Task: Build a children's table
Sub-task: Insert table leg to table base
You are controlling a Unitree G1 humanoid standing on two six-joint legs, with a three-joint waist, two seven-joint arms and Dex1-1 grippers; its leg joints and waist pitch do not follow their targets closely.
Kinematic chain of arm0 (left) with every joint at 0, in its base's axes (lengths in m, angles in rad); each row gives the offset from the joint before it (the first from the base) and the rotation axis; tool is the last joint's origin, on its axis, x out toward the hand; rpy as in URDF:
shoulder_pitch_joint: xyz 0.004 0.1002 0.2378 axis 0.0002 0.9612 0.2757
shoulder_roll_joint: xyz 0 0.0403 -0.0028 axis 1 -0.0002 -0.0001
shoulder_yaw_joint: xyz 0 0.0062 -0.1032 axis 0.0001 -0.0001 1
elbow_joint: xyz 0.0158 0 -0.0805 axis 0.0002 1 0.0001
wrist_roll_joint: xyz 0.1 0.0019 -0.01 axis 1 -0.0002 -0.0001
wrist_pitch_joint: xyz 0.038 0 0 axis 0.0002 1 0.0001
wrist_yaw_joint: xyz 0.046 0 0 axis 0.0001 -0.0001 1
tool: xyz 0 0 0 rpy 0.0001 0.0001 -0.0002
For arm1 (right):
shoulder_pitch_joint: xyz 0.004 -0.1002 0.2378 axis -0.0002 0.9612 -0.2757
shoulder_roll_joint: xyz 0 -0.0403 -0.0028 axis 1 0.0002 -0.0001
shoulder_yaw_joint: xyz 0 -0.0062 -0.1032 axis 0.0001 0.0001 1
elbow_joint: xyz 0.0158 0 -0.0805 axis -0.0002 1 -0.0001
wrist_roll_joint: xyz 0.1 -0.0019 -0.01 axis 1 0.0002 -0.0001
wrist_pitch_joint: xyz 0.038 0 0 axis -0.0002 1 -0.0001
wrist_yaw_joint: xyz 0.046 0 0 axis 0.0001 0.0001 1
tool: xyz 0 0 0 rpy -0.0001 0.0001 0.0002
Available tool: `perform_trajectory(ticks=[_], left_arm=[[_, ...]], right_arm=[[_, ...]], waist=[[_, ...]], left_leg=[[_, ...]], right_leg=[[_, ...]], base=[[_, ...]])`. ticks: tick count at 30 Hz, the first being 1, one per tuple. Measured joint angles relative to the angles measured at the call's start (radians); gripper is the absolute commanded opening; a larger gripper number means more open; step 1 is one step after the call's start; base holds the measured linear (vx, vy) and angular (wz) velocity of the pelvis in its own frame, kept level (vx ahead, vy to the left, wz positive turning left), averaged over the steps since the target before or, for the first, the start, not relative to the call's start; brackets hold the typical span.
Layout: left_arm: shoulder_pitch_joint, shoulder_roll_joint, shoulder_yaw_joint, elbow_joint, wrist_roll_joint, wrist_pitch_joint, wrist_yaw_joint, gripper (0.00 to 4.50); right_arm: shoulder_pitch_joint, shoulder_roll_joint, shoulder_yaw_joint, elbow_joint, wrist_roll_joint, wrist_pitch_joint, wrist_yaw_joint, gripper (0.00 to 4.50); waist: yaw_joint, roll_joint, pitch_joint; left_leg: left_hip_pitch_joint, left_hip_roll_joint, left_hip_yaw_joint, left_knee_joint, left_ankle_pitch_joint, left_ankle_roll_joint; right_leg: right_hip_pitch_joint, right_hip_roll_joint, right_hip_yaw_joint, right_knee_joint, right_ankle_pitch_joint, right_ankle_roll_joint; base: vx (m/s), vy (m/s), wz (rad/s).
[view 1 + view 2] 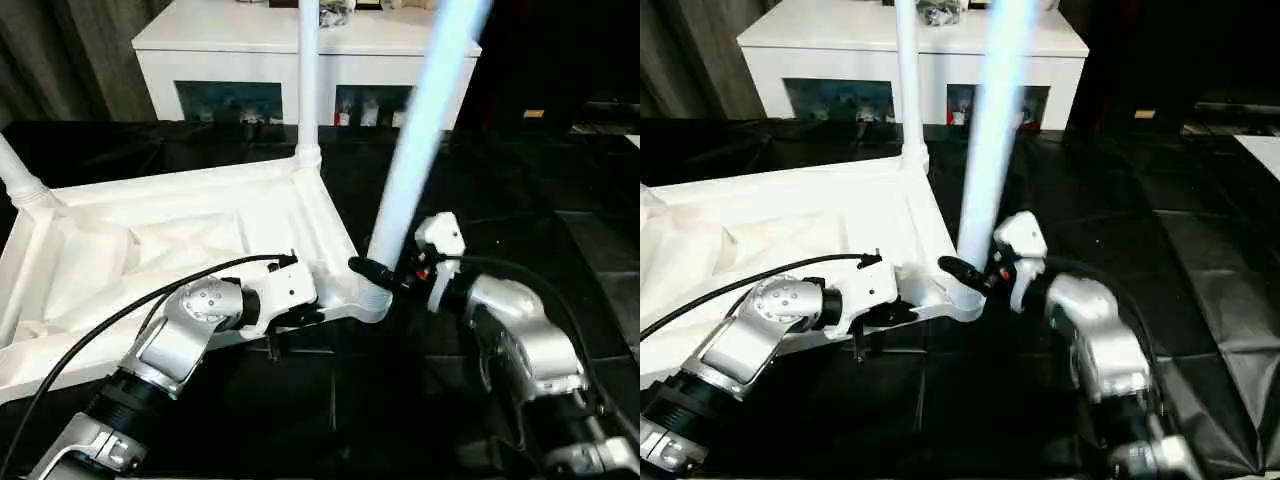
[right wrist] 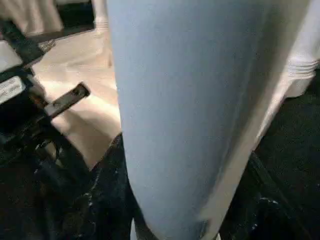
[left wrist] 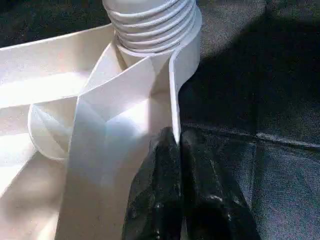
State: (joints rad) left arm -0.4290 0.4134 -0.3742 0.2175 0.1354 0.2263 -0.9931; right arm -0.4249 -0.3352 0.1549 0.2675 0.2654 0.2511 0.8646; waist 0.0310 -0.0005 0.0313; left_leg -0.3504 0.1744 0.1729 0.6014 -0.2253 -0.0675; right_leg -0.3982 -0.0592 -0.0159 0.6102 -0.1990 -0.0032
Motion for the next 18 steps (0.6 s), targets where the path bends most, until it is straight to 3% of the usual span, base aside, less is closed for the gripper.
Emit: perform_trajectory(ticks=[3, 12, 18], left_arm=[[0.000, 0.005, -0.001, 0.000, -0.002, 0.003, 0.000, 0.00], [0.010, 0.005, 0.001, 0.000, -0.014, 0.013, 0.007, 0.00], [0.013, 0.018, 0.004, 0.003, -0.015, 0.032, 0.018, 0.00]], right_arm=[[-0.051, -0.025, 0.020, 0.027, -0.003, 0.067, 0.047, 1.83], [-0.051, -0.018, 0.010, 0.056, 0.003, 0.087, 0.055, 1.83], [-0.098, 0.023, 0.001, 0.145, 0.003, 0.085, 0.027, 1.83]], waist=[[0.000, -0.005, -0.002], [0.000, -0.015, -0.008], [-0.023, -0.021, -0.013]], left_leg=[[0.000, 0.000, 0.000, 0.000, 0.000, 0.000], [0.002, 0.001, 0.000, -0.001, 0.000, 0.000], [0.004, 0.000, 0.000, -0.001, 0.000, -0.001]], right_leg=[[0.000, 0.000, 0.000, 0.000, 0.000, 0.000], [0.002, 0.001, 0.000, 0.000, 0.000, 0.001], [0.003, 0.000, 0.000, 0.000, -0.001, 0.001]], base=[[0.000, 0.000, 0.00], [0.000, 0.000, 0.00], [0.000, 0.000, 0.00]])
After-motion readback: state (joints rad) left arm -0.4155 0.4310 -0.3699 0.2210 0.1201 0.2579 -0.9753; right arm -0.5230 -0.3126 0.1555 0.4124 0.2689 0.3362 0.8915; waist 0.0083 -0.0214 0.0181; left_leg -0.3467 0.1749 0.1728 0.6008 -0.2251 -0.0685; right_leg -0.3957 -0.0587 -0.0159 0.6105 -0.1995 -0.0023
